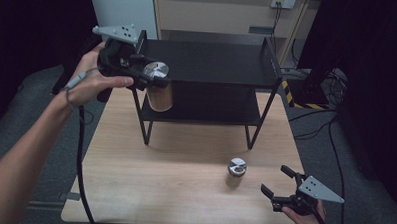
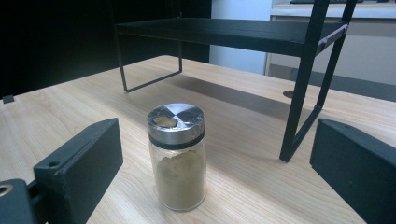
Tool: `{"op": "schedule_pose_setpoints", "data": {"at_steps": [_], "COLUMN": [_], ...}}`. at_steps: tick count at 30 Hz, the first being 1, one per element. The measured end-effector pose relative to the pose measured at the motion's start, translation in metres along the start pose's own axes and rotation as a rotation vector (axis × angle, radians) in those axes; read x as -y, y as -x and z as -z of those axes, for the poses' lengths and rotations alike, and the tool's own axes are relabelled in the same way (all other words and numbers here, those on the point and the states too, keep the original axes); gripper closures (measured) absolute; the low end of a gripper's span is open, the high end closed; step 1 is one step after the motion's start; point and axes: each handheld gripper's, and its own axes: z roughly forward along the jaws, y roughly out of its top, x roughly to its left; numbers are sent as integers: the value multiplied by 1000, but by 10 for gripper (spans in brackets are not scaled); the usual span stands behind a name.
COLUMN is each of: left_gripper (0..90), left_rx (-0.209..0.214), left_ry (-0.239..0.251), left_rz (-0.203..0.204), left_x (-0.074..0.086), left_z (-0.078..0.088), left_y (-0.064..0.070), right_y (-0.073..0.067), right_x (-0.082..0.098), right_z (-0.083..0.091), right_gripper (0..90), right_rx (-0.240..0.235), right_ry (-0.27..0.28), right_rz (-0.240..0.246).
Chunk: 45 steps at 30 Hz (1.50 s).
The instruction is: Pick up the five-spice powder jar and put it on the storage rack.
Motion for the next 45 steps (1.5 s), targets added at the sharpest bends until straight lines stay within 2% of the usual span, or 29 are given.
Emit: {"op": "schedule_pose_setpoints", "data": {"at_steps": [2, 8, 12, 13, 14, 15, 19, 20, 21, 22, 23, 25, 32, 37, 41, 45], "left_gripper": [340, 340, 340, 340, 340, 340, 340, 340, 340, 340, 340, 340, 340, 340, 340, 340], "left_rx": [-25, -69, -112, -126, -162, -162, -234, -263, -263, -300, -300, -345, -377, -382, -365, -369], "left_ry": [-14, -22, -10, -4, 2, 2, 20, 18, 18, 12, 12, 11, -3, -18, -33, -54], "left_rz": [2, 27, 87, 100, 126, 126, 169, 187, 187, 205, 205, 233, 261, 272, 273, 276], "left_x": [-14, -29, -38, -39, -43, -43, -48, -51, -51, -54, -54, -57, -58, -56, -55, -55], "left_z": [1, 0, -3, -4, -8, -8, -17, -22, -22, -28, -28, -35, -43, -48, -52, -56], "left_y": [-2, -8, -15, -16, -19, -19, -22, -25, -25, -27, -27, -32, -44, -48, -54, -56], "right_y": [0, 1, 1, 1, 1, 1, 1, 1, 1, 1, 1, 1, 2, 2, 1, 1], "right_x": [0, 0, 1, 1, 1, 1, 1, 1, 1, 1, 1, 1, 2, 2, 2, 2], "right_z": [0, 0, 0, 0, 0, 0, 2, 2, 2, 2, 2, 2, 2, 2, 2, 3], "right_gripper": [29, 29, 29, 29, 29, 29, 29, 29, 29, 29, 29, 29, 29, 29, 29, 30], "right_rx": [1, -2, -2, -2, -2, -2, 3, 5, 5, 4, 4, 4, 3, 3, 3, 5], "right_ry": [1, 0, 1, 1, -1, -1, 1, 1, 1, 1, 1, 1, 4, 3, 3, 4], "right_rz": [-1, 0, -2, -2, -2, -2, -5, -5, -5, -7, -7, -5, -10, -10, -10, -12]}}
